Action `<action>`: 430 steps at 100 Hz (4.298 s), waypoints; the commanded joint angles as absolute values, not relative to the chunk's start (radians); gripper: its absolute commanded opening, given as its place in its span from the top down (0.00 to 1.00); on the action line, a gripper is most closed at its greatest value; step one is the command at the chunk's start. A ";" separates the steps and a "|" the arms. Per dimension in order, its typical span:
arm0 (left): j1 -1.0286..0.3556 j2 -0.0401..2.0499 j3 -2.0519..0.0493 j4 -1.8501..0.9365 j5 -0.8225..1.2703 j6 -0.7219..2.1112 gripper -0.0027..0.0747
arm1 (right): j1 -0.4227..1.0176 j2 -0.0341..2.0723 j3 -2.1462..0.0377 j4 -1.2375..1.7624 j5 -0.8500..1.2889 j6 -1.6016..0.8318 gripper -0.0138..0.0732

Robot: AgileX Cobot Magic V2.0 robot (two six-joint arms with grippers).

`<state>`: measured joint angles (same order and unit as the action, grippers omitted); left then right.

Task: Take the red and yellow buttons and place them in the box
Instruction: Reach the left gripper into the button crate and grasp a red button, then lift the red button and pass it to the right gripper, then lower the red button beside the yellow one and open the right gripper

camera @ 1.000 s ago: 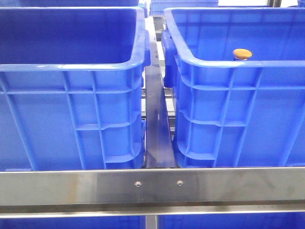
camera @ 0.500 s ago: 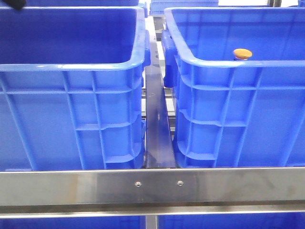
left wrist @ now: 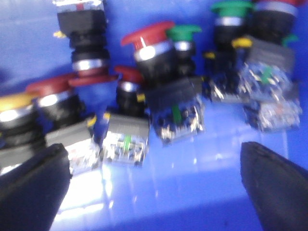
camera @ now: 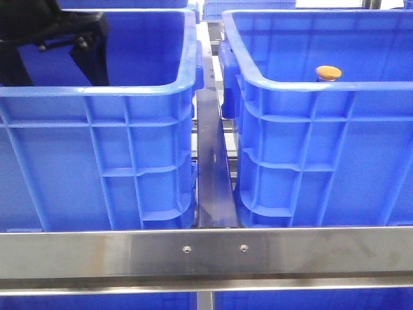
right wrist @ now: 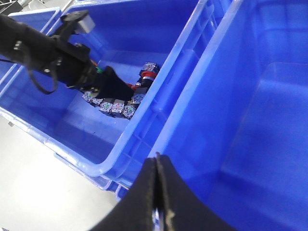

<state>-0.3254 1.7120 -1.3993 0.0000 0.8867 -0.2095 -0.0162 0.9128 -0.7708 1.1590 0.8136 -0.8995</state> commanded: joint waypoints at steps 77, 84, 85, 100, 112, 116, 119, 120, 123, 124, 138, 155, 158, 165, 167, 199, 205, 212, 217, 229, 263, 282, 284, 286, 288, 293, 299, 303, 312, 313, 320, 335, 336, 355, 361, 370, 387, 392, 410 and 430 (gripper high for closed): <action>-0.322 1.828 -1.511 0.016 0.799 -0.238 0.27 | -0.018 0.897 -0.797 1.220 0.795 -0.909 0.92; -0.322 1.830 -1.511 0.016 0.799 -0.244 0.42 | -0.018 0.897 -0.797 1.220 0.795 -0.909 0.92; -0.322 1.830 -1.511 0.016 0.799 -0.244 0.43 | -0.018 0.897 -0.797 1.220 0.795 -0.909 0.92; -0.322 1.836 -1.511 0.016 0.801 -0.244 0.70 | -0.018 0.897 -0.797 1.220 0.795 -0.909 0.92; -0.322 1.834 -1.511 0.016 0.801 -0.244 0.74 | -0.018 0.897 -0.797 1.220 0.795 -0.909 0.92; -0.322 1.832 -1.511 0.016 0.801 -0.244 0.74 | -0.018 0.897 -0.797 1.220 0.795 -0.909 0.92; -0.322 1.827 -1.511 0.016 0.805 -0.242 0.74 | -0.018 0.897 -0.797 1.220 0.795 -0.909 0.92; -0.322 1.827 -1.511 0.016 0.807 -0.242 0.74 | -0.018 0.897 -0.797 1.220 0.795 -0.909 0.92; -0.322 1.820 -1.511 0.016 0.809 -0.242 0.74 | -0.018 0.897 -0.797 1.220 0.795 -0.909 0.92; -0.322 1.815 -1.511 0.016 0.811 -0.242 0.74 | -0.018 0.897 -0.797 1.220 0.795 -0.909 0.92; -0.339 1.761 -1.511 0.016 0.833 -0.174 0.74 | -0.018 0.897 -0.797 1.220 0.799 -0.909 0.92; -0.386 1.664 -1.511 0.007 0.853 -0.055 0.74 | -0.018 0.897 -0.797 1.220 0.795 -0.909 0.92; -0.395 1.647 -1.511 0.000 0.861 -0.028 0.74 | -0.018 0.897 -0.797 1.220 0.795 -0.909 0.92; -0.420 1.609 -1.511 -0.012 0.884 0.006 0.74 | -0.018 0.897 -0.797 1.221 0.795 -0.909 0.92; -0.428 1.598 -1.511 -0.015 0.891 0.015 0.74 | -0.018 0.897 -0.797 1.221 0.795 -0.909 0.92; -0.569 1.485 -1.511 -0.198 0.983 0.302 0.75 | -0.018 0.897 -0.797 1.224 0.816 -0.909 0.85; -0.592 1.472 -1.511 -0.257 1.002 0.371 0.75 | -0.018 0.898 -0.798 1.234 0.835 -0.909 0.76; -0.618 1.458 -1.511 -0.331 1.025 0.452 0.75 | -0.018 0.898 -0.798 1.265 0.860 -0.909 0.57; -0.640 1.451 -1.511 -0.381 1.036 0.512 0.75 | -0.018 0.898 -0.798 1.292 0.877 -0.909 0.41; -0.681 1.449 -1.511 -0.454 1.045 0.602 0.75 | -0.018 0.901 -0.798 1.365 0.902 -0.909 0.08; -0.743 1.453 -1.511 -0.460 1.054 0.613 0.75 | -0.018 1.004 -0.798 1.529 1.077 -0.841 0.10; -0.743 1.453 -1.511 -0.464 1.060 0.614 0.75 | 0.015 1.068 -0.798 1.531 1.068 -0.841 0.10; -0.743 1.453 -1.511 -0.464 1.059 0.614 0.75 | 0.024 1.076 -0.798 1.531 1.066 -0.841 0.10; -0.743 1.453 -1.511 -0.464 1.059 0.614 0.75 | 0.031 1.084 -0.798 1.531 1.061 -0.841 0.10; -0.743 1.453 -1.511 -0.464 1.060 0.614 0.75 | 0.041 1.093 -0.798 1.531 1.059 -0.841 0.10; -0.743 1.453 -1.511 -0.466 1.063 0.614 0.75 | 0.067 1.112 -0.798 1.531 1.056 -0.841 0.10; -0.743 1.453 -1.511 -0.466 1.069 0.614 0.75 | 0.096 1.134 -0.798 1.531 1.050 -0.841 0.10; -0.743 1.453 -1.511 -0.466 1.071 0.614 0.75 | 0.112 1.145 -0.798 1.531 1.043 -0.843 0.10; -0.743 1.453 -1.511 -0.466 1.072 0.614 0.75 | 0.124 1.162 -0.798 1.531 1.034 -0.846 0.10; -0.743 1.453 -1.511 -0.466 1.072 0.614 0.75 | 0.124 1.164 -0.798 1.531 1.034 -0.847 0.10; -0.743 1.453 -1.511 -0.466 1.072 0.614 0.75 | 0.124 1.165 -0.798 1.532 1.033 -0.848 0.10; -0.743 1.453 -1.511 -0.468 1.072 0.614 0.75 | 0.124 1.165 -0.798 1.532 1.043 -0.848 0.26; -0.743 1.453 -1.511 -0.470 1.072 0.614 0.74 | 0.124 1.165 -0.798 1.532 1.045 -0.848 0.28; -0.743 1.453 -1.511 -0.483 1.072 0.614 0.56 | 0.124 1.165 -0.798 1.532 1.063 -0.848 0.63; -0.743 1.453 -1.511 -0.482 1.072 0.614 0.41 | 0.124 1.165 -0.798 1.532 1.063 -0.848 0.68; -0.743 1.453 -1.511 -0.480 1.072 0.614 0.21 | 0.124 1.165 -0.798 1.532 1.063 -0.848 0.69; -0.731 1.451 -1.537 -0.455 1.106 0.612 0.10 | 0.121 1.165 -0.799 1.532 1.059 -0.848 0.69; -0.721 1.443 -1.547 -0.456 1.114 0.612 0.10 | 0.111 1.165 -0.804 1.532 1.059 -0.848 0.69; -0.653 1.400 -1.549 -0.456 1.136 0.599 0.10 | -0.003 1.165 -0.867 1.508 1.092 -0.848 0.69; -0.603 1.386 -1.549 -0.473 1.158 0.594 0.10 | -0.176 1.173 -0.949 1.385 1.032 -0.848 0.69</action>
